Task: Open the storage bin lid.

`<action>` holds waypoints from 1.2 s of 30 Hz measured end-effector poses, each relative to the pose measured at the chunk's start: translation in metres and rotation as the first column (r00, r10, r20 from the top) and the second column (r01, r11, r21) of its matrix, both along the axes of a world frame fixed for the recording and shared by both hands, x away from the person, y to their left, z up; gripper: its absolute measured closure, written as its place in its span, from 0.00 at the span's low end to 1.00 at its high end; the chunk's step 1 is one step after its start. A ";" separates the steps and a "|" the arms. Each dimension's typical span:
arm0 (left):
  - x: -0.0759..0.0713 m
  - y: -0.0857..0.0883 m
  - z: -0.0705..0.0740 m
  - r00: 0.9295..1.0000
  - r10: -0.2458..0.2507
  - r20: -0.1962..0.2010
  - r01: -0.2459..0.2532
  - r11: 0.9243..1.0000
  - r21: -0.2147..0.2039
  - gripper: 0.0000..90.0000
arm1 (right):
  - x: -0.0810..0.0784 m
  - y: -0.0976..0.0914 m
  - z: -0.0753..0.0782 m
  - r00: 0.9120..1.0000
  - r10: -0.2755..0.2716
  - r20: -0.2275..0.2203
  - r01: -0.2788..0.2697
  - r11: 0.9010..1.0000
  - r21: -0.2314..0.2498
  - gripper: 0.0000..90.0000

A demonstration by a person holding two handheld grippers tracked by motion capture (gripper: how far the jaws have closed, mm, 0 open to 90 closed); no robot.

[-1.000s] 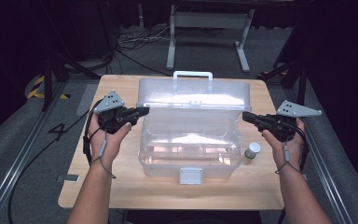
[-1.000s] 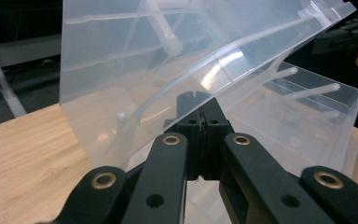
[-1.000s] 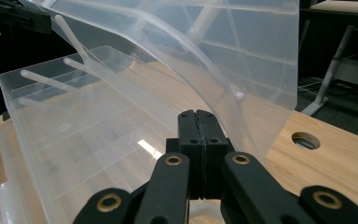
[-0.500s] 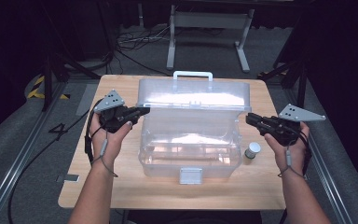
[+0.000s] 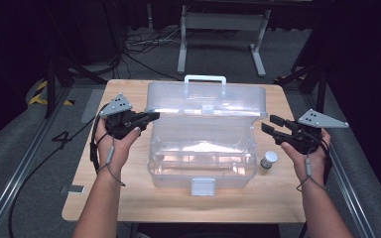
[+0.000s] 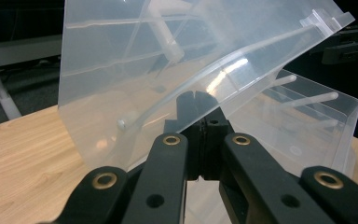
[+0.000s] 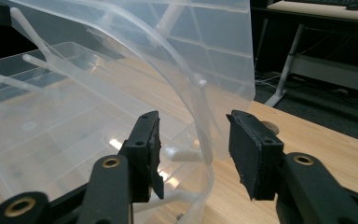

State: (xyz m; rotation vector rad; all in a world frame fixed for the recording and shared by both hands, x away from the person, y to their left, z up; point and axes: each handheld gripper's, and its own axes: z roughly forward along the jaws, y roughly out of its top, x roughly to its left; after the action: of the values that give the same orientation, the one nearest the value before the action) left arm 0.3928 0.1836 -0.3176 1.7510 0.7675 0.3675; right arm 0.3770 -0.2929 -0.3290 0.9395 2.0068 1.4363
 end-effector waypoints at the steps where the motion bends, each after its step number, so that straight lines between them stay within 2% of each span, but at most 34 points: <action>1: 0.000 0.000 0.000 1.000 0.000 0.000 0.000 1.000 0.000 1.00 | 0.000 0.000 0.000 1.000 0.000 0.000 0.000 1.000 0.000 0.57; 5: 0.001 0.000 0.000 1.000 -0.003 -0.004 0.003 1.000 -0.001 1.00 | 0.004 0.003 0.001 1.000 -0.018 0.017 0.018 1.000 0.008 0.50; 8: 0.001 0.000 0.001 1.000 -0.006 -0.005 0.006 1.000 -0.001 1.00 | 0.008 0.008 0.002 1.000 -0.026 0.006 0.026 1.000 0.006 0.46; 12: 0.002 0.001 0.001 1.000 -0.010 -0.009 0.010 1.000 -0.004 1.00 | 0.014 0.014 0.003 0.999 -0.035 0.011 0.034 0.999 0.027 0.43; 15: 0.002 0.001 0.001 1.000 -0.011 -0.011 0.011 1.000 -0.006 1.00 | 0.016 0.018 0.003 0.999 -0.031 0.008 0.031 0.999 0.020 0.48; 18: 0.002 0.001 0.001 1.000 -0.012 -0.014 0.011 1.000 -0.007 1.00 | 0.019 0.025 0.002 0.997 -0.077 0.018 0.077 0.997 0.028 0.50; 24: 0.002 0.001 0.001 1.000 -0.013 -0.015 0.013 1.000 -0.010 1.00 | 0.025 0.035 -0.001 0.992 -0.119 0.038 0.118 0.993 0.012 0.51; 29: 0.002 0.001 0.001 1.000 -0.015 -0.018 0.015 1.000 -0.012 1.00 | 0.030 0.040 -0.003 0.989 -0.143 0.041 0.142 0.990 0.023 0.50; 32: 0.002 0.001 0.001 1.000 -0.016 -0.018 0.016 1.000 -0.012 0.99 | 0.029 0.043 -0.002 0.983 -0.163 0.085 0.160 0.986 0.039 0.49; 36: 0.002 0.001 0.001 1.000 -0.018 -0.020 0.018 1.000 -0.012 0.99 | 0.028 0.045 -0.001 0.968 -0.210 0.138 0.202 0.977 0.069 0.52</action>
State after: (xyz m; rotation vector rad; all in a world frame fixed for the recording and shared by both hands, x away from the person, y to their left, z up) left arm 0.3946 0.1848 -0.3168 1.7518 0.7659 0.3335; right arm 0.4048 -0.2475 -0.3303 1.0044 1.7194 1.4073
